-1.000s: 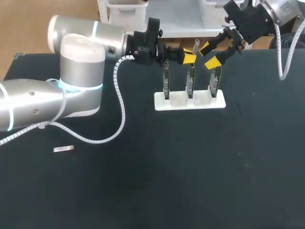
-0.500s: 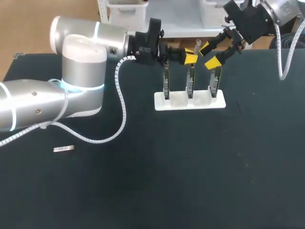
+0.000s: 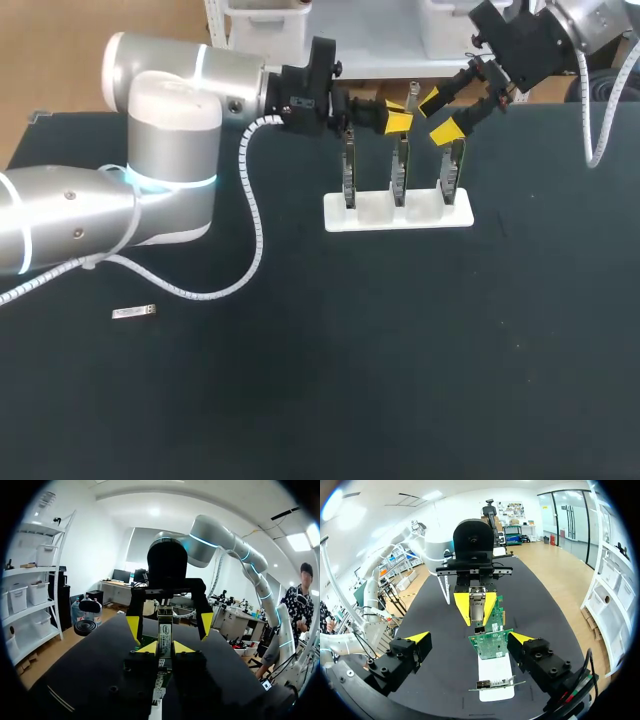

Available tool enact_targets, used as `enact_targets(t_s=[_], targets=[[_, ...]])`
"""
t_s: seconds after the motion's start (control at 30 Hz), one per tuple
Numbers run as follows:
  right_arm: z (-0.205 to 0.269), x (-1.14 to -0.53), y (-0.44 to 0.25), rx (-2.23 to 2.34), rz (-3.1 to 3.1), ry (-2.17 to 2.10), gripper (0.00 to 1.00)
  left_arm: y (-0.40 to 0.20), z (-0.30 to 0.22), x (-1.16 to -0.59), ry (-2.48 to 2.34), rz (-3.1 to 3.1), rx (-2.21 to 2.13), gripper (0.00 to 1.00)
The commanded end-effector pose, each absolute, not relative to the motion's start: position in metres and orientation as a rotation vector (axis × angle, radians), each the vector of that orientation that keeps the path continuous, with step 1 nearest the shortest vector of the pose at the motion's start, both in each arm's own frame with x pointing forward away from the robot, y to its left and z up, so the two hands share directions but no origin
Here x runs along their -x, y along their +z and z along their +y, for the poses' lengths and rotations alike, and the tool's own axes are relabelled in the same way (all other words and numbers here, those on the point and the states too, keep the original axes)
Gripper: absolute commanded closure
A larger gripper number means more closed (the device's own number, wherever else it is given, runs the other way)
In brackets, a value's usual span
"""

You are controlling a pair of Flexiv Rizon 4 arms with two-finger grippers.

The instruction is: Pick up the optical module with the left hand, and insert it into the network port with the right hand.

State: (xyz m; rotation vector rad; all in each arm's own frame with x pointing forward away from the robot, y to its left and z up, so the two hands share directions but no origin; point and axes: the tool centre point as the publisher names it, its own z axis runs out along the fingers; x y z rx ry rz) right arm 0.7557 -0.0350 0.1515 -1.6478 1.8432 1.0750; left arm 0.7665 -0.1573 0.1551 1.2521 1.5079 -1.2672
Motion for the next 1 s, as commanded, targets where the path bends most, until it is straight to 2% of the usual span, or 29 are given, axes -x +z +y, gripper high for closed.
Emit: enact_targets(t_s=[0.03, 1.0], targets=[[-0.0347, -0.7541, 0.1515, 1.645, 1.844, 1.070, 0.00, 0.1560, -0.1572, -0.7680, -1.268, 1.507, -1.258, 1.00], [-0.0347, -0.7541, 0.1515, 1.645, 1.844, 1.070, 0.00, 0.1545, -0.1567, -0.7708, -1.267, 1.529, -1.253, 1.00]])
